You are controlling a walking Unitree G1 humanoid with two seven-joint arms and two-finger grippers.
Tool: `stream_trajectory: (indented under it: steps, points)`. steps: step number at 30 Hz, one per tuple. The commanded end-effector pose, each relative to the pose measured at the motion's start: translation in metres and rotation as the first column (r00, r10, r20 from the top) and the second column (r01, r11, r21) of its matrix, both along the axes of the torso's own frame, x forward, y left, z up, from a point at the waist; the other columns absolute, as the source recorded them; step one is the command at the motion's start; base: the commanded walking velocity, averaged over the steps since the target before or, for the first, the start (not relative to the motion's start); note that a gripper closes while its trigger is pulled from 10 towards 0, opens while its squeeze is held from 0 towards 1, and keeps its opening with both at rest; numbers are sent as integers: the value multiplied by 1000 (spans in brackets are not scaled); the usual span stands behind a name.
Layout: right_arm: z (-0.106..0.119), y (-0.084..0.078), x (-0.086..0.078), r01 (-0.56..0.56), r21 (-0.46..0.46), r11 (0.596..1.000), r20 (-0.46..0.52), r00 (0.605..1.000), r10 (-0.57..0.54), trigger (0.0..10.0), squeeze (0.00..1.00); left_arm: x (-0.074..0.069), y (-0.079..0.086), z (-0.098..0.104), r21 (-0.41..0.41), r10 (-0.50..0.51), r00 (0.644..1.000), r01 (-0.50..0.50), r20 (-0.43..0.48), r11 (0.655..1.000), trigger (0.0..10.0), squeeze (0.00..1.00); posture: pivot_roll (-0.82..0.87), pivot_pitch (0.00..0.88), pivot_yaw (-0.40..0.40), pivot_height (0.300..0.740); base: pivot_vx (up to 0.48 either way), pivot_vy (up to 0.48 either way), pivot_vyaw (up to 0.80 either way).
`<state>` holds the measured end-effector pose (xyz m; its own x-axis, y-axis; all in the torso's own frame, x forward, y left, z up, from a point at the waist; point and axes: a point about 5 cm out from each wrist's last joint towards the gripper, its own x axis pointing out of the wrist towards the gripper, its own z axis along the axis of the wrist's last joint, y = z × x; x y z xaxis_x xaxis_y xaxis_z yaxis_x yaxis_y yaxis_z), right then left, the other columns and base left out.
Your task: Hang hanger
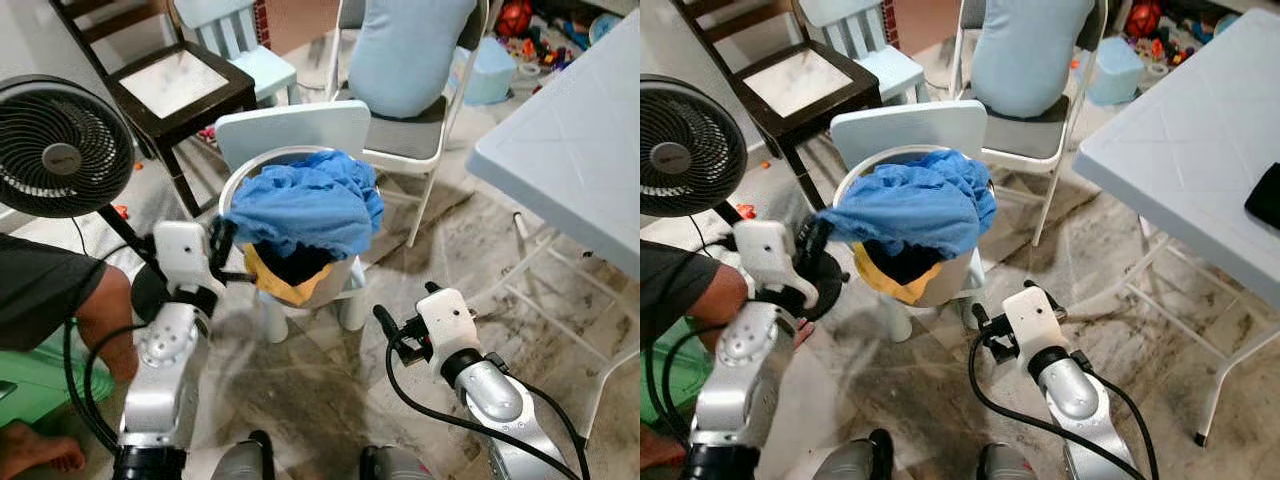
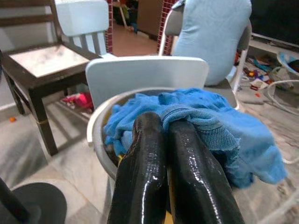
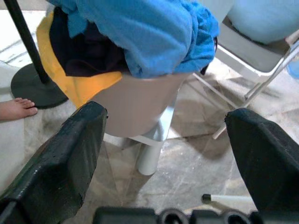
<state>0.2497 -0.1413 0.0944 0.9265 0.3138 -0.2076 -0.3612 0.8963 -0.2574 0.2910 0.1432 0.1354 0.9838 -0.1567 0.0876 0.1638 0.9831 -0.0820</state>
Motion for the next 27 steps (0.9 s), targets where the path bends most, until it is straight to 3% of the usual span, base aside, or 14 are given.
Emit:
stream_trajectory:
  steps: [1, 6, 9, 10, 11, 12, 13, 14, 15, 16, 20, 23, 27]
  points:
    - [-3, -2, -2, 0, -1, 1000, -9, 1000, 0, 10000, 0, -2, -4, 4, -2, -7, 1000, 7, 7, 1000, 0, 0, -36, 121, -8, 740, 0, 0, 0]
    - [3, -8, 1, 63, 52, 997, 26, 998, -64, 10000, 0, -1, -9, 9, -1, -11, 1000, 11, 5, 1000, 0, 0, -48, 93, 0, 740, 0, 0, 0]
    - [13, -16, 6, 159, 160, 974, 47, 985, -168, 10000, 0, 2, -9, 11, -7, -15, 1000, 15, 8, 1000, 0, 0, -56, 73, 8, 740, 0, 0, 0]
    - [15, -20, 7, 192, 195, 962, 47, 978, -205, 10000, 0, 2, -9, 11, -8, -14, 1000, 14, 7, 1000, 1294, 0, -57, 68, 11, 740, 0, 0, 0]
    - [17, -23, 7, 213, 219, 952, 45, 973, -227, 10000, 0, 3, -10, 11, -8, -14, 1000, 14, 6, 1000, 1294, 0, -57, 68, 11, 740, 0, 0, 0]
    - [19, -27, 8, 246, 256, 935, 43, 963, -265, 10000, 0, 2, -11, 11, -4, -17, 1000, 17, 10, 1000, 3490, 0, -58, 59, 12, 740, 0, 0, 0]
    - [21, -30, 9, 268, 280, 922, 40, 956, -290, 10000, 0, 1, -11, 11, -1, -18, 1000, 18, 13, 1000, 3490, 0, -58, 59, 12, 740, 0, 0, 0]
    - [21, -33, 9, 291, 304, 907, 32, 949, -315, 10000, 0, 0, -13, 10, 10, -26, 1000, 26, 14, 1000, 4667, 0, -57, 52, 15, 740, 0, 0, 0]
    - [21, -35, 9, 305, 320, 897, 26, 944, -330, 10000, 0, -1, -13, 10, 17, -31, 999, 31, 13, 999, 4667, 0, -57, 52, 15, 740, 0, 0, 0]
    - [20, -38, 10, 322, 335, 886, 18, 938, -348, 10000, 0, -3, -14, 8, 31, -36, 999, 36, 4, 999, 10000, 0, -54, 42, 20, 740, 0, 0, 0]
    - [17, -44, 12, 356, 367, 859, 8, 923, -386, 10000, 0, -8, -13, -2, 56, -37, 999, 38, -20, 998, 10000, 0, -44, 12, 33, 740, 0, 0, 0]
    - [18, -44, 14, 351, 392, 850, 12, 922, -386, 10000, 0, -7, -7, -8, 80, 11, 999, -9, -31, 997, 10000, 0, -30, 0, 41, 740, 0, 0, 0]
    - [17, -45, 18, 352, 390, 851, 16, 921, -388, 10000, 0, -5, -2, -13, 101, -6, 999, 11, -51, 995, 10000, 0, -20, 0, 31, 740, 0, 0, 0]
